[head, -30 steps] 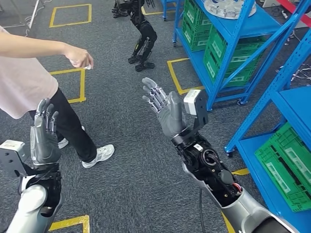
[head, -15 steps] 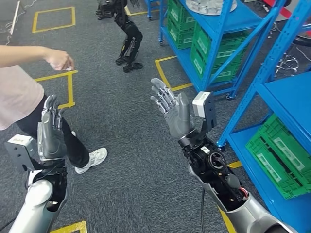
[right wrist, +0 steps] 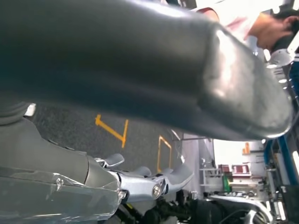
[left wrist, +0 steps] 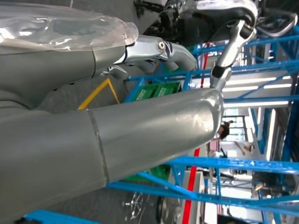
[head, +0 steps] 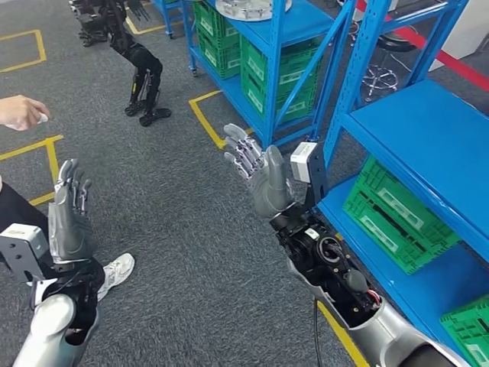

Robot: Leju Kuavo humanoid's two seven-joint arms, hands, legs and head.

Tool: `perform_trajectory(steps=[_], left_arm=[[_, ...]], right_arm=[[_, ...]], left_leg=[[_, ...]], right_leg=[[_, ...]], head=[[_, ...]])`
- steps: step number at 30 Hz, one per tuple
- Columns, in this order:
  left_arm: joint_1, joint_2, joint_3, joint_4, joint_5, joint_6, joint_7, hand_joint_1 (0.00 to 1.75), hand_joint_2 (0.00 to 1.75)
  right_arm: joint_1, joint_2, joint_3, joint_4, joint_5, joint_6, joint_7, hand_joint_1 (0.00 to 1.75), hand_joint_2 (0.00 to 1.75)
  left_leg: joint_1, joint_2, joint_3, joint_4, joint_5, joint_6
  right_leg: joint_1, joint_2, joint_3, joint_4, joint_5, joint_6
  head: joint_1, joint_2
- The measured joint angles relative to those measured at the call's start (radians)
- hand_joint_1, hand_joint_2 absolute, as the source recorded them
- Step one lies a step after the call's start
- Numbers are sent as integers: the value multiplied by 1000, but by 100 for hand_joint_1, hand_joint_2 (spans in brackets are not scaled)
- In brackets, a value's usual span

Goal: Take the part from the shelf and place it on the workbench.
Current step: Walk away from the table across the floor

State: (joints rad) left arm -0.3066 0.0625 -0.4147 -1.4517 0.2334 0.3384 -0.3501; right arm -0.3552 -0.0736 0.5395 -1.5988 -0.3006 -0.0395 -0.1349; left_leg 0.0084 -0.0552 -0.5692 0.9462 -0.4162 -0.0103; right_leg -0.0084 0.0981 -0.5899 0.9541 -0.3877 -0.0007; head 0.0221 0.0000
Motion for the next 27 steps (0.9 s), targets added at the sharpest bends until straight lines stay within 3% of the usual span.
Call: perform_trajectory(steps=[2,3,5,7,8,9,10,12,14,17,19,21,23,24,25,27], left_arm=[[0,0,0,0,-1,0,1,0,0],[0,-1,0,-1,-2,1,2,0,0],[0,-2,0,-2,-3,1,3,0,0],[4,-3,0,-2,-3,1,4,0,0],[5,-3,0,-2,-3,1,4,0,0],[7,-3,0,-2,-3,1,4,0,0],[7,-3,0,-2,-3,1,4,0,0],[7,-3,0,-2,-3,0,4,0,0],[7,-4,0,-2,-3,-4,4,0,0],[7,-5,0,-3,-3,-9,5,0,0],[6,-5,0,-4,-3,-11,5,0,0],[8,-5,0,-5,-3,-13,5,0,0],[12,-5,0,-5,-3,-14,6,0,0],[14,-5,0,-5,-3,-14,7,0,0],[14,-5,0,-5,-3,-14,7,0,0],[13,-4,0,-6,-4,-14,7,0,0]], right_arm=[[2,0,0,0,0,0,0,0,0],[3,0,-1,-1,0,0,0,0,0],[5,0,-2,-1,0,0,-1,0,0],[9,0,-1,-1,0,0,0,0,0],[11,0,-1,-1,0,0,0,0,0],[12,0,-1,-1,0,0,0,0,0],[13,0,-1,0,0,0,0,0,0],[13,0,-2,-1,1,-1,-1,0,0],[13,0,-1,-2,2,-4,-1,0,0],[17,0,-2,-6,7,-7,-1,0,0],[17,0,-2,-12,12,-9,-1,0,0],[17,0,-1,-16,16,-10,-1,0,0],[20,0,-1,-16,17,-11,0,0,0],[21,0,0,-16,17,-12,0,0,0],[22,0,0,-17,17,-12,0,0,0],[23,0,-1,-18,17,-12,0,0,0]], left_leg=[[1,19,3,-6,4,7],[3,29,7,-11,7,13],[5,50,12,-18,9,21],[3,69,12,-18,8,24],[2,79,12,-17,7,24],[2,89,12,-17,6,24],[2,99,14,-16,5,22],[0,115,18,-14,-1,15],[-6,129,20,-9,-5,6],[-6,148,19,-6,-9,-6],[-1,121,2,38,-42,-17],[2,76,-57,168,-109,-22],[2,62,-125,298,-152,-22],[1,60,-137,315,-147,-20],[1,57,-123,280,-117,-16],[1,32,-57,133,-41,-5]], right_leg=[[-2,7,-4,0,1,12],[0,-6,-12,13,-10,17],[2,-54,-55,109,-66,24],[-1,-83,-121,255,-131,30],[-3,-88,-140,300,-144,32],[-5,-91,-139,304,-137,34],[-7,-95,-117,264,-112,34],[-6,-127,-36,114,-50,34],[0,-152,16,17,-25,25],[4,-130,19,4,-22,5],[2,-111,20,0,-17,-8],[1,-93,19,-2,-14,-18],[3,-72,17,-2,-12,-22],[5,-60,16,-2,-11,-23],[5,-47,16,-1,-10,-23],[5,-24,18,-1,-10,-22]], head=[[0,0],[3,0],[15,0],[25,0],[27,0],[30,0],[34,0],[43,0],[46,0],[39,0],[33,0],[20,0],[9,0],[6,0],[4,0],[2,0]])
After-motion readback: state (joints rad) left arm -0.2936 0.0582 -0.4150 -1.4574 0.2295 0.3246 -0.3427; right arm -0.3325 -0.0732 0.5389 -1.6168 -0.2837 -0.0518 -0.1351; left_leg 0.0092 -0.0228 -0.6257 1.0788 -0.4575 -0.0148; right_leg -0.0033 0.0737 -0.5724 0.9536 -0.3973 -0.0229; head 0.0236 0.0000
